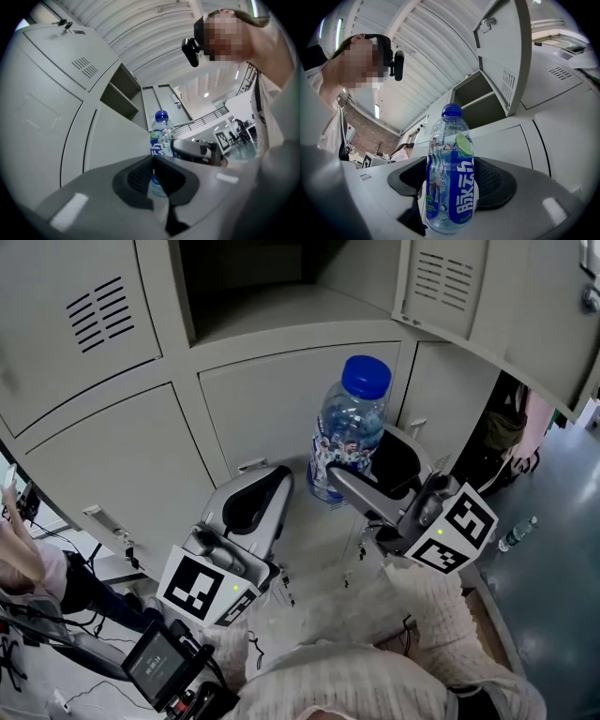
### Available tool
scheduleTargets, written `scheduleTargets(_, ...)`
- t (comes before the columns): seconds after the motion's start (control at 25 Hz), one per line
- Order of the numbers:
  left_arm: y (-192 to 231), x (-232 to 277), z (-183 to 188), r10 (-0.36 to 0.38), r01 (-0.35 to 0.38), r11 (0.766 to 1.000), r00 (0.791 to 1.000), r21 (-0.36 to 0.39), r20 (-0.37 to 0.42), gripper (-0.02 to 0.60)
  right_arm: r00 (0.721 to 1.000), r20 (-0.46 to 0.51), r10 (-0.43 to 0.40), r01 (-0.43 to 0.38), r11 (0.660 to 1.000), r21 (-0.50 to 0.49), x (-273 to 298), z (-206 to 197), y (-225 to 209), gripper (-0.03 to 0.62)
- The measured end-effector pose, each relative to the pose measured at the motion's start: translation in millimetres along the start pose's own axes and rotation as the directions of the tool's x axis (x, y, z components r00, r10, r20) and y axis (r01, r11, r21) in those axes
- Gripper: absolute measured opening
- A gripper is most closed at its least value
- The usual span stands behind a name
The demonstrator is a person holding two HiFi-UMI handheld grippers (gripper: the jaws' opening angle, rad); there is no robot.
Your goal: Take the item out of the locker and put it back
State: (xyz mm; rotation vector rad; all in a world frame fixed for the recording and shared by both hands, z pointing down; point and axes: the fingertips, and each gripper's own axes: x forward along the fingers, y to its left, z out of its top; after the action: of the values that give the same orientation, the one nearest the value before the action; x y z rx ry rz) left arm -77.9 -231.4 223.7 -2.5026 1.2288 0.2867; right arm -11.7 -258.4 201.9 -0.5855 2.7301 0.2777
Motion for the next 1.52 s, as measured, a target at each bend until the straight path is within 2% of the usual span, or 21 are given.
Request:
scheduleTargets(0.2,0.2,10.6,33.4,-0.033,0.029,0.996,0.998,0.084,0.056,0.009,0.999,0.021,0.03,-0.027,0.993,-0.116,13.2,41.1,0.3,0.318)
scheduleTargets(0.32,3.5,13.0,51.0,-0.027,0.016,0.993,0.995,0.117,0.092,0.009,0.999,0.021,0.036,-0.031,0.979,-0.2,24.1,68.9,2.4,0.318)
scheduleTargets(0.52,8.5,16.4,62.8,-0.002,-0.015,0.994,0.988,0.105,0.153,0.009,0.999,-0.035,0.008,-0.021,0.924,-0.382,46.8,110.1,5.7,0.318)
scheduleTargets(0.68,7.3,16.7,62.2,-0.008,-0.006,0.996,0.988,0.094,0.151,0.009,0.994,-0.095,-0.046,-0.01,0.853,-0.522,61.7,132.8,5.2,0.318)
scheduleTargets(0.88,8.7,14.5,73.5,-0.007,-0.011,0.994,0.986,0.107,0.166,0.009,0.983,-0.121,-0.14,0.03,0.765,-0.643,86.1,162.7,-6.4,0.318)
scheduleTargets(1.08,11.0,12.7,85.1,-0.006,-0.015,0.993,0.984,0.119,0.181,0.009,0.961,-0.159,-0.224,0.026,0.651,-0.758,115.3,176.1,-20.7,0.318)
scheduleTargets(1.28,14.8,15.6,84.6,0.006,-0.026,0.993,0.985,0.112,0.172,0.008,0.92,-0.238,-0.312,-0.035,0.539,-0.842,135.2,167.8,-40.2,0.318)
scheduleTargets(1.52,18.1,24.0,86.5,0.014,-0.035,0.992,0.986,0.12,0.167,0.005,0.838,-0.353,-0.415,-0.164,0.426,-0.89,152.8,142.7,-71.6,0.318)
